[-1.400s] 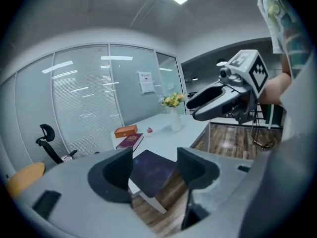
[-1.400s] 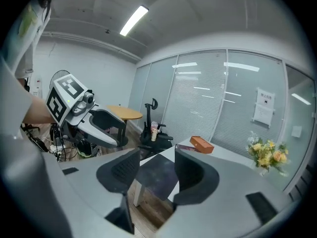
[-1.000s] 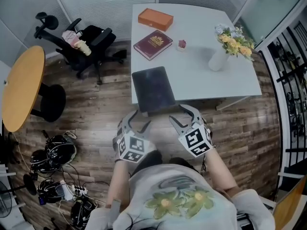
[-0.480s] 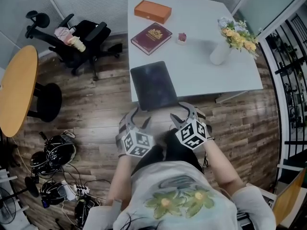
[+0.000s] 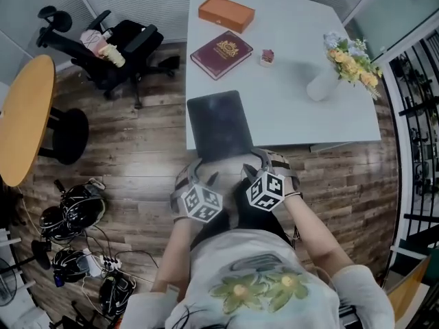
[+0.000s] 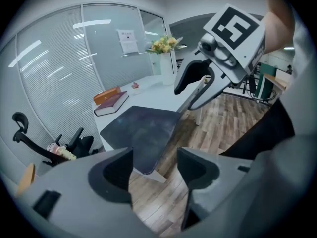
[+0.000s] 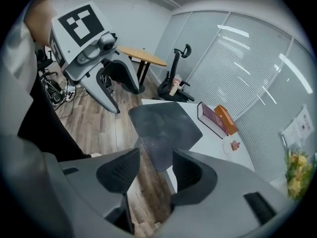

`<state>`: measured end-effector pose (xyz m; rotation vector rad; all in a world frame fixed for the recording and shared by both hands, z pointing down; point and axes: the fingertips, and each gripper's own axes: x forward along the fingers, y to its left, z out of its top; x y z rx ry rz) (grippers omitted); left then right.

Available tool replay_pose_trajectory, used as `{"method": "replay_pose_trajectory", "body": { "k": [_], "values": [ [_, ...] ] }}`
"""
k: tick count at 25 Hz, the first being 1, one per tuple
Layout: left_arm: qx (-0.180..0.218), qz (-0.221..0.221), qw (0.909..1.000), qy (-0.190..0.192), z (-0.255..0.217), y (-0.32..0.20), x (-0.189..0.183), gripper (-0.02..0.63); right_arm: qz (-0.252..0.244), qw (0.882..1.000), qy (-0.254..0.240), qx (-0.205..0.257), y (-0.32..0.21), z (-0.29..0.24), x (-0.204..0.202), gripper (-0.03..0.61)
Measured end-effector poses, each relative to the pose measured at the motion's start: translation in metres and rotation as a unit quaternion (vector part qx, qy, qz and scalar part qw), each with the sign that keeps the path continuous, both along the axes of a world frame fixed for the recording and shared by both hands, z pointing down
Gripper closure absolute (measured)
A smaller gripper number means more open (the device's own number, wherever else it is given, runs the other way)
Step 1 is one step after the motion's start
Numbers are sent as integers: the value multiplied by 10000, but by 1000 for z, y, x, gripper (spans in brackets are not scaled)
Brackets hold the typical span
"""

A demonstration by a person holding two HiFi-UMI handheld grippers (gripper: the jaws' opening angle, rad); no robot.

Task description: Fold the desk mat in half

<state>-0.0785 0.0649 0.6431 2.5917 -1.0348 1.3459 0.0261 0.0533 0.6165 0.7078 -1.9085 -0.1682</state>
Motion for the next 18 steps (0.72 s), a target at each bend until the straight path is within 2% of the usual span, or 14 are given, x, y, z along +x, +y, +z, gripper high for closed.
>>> {"method": "replay_pose_trajectory", "body": {
  "k": [5,8,16,18],
  "values": [
    [-44,-247,9993,-270,23,-13,-1,353,-438,9981,415,-108,-9,29,7,368],
    [-29,-332,9977,-589,37,-20,-7,353,-544,9967,579,-164,-15,45,12,368],
    [304,-339,9909,-1269,63,-30,-8,353,-847,9929,832,13,-30,69,16,368],
    [429,-405,9895,-1321,65,-33,-9,353,-897,9919,893,139,-34,72,17,368]
  ]
}}
